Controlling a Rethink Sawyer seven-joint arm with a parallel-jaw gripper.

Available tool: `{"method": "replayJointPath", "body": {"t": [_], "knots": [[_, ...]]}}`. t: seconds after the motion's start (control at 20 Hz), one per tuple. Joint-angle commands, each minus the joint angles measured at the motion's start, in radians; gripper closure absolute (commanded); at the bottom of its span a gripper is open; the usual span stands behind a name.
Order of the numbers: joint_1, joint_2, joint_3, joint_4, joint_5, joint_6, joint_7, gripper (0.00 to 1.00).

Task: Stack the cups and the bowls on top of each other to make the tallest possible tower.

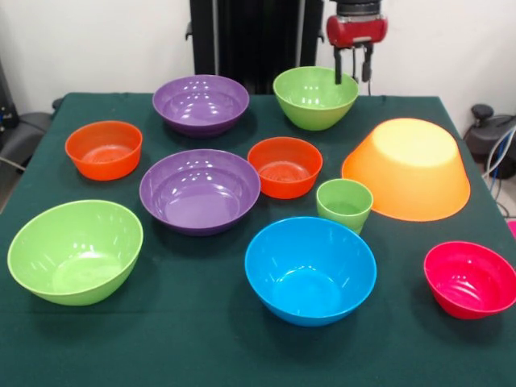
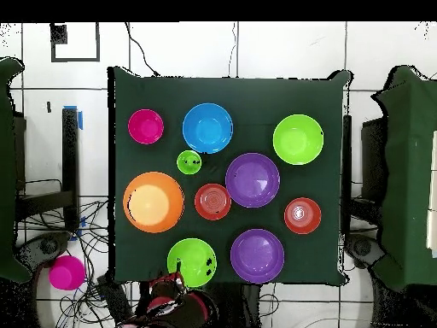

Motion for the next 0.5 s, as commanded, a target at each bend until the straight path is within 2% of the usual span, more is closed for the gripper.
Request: {"method": "replayJointPath", "body": {"t": [0.05,0.3,0.5], "knots": [[-0.030,0.112,0.025,-0.016,0.026,-0.033,0.152,0.00],[0.020,0.163,0.002,-0.018,0.075,-0.056,0.151,0.00],[0.027,0.151,0.009,-0.025,0.075,-0.041,0.153,0.00]]}}
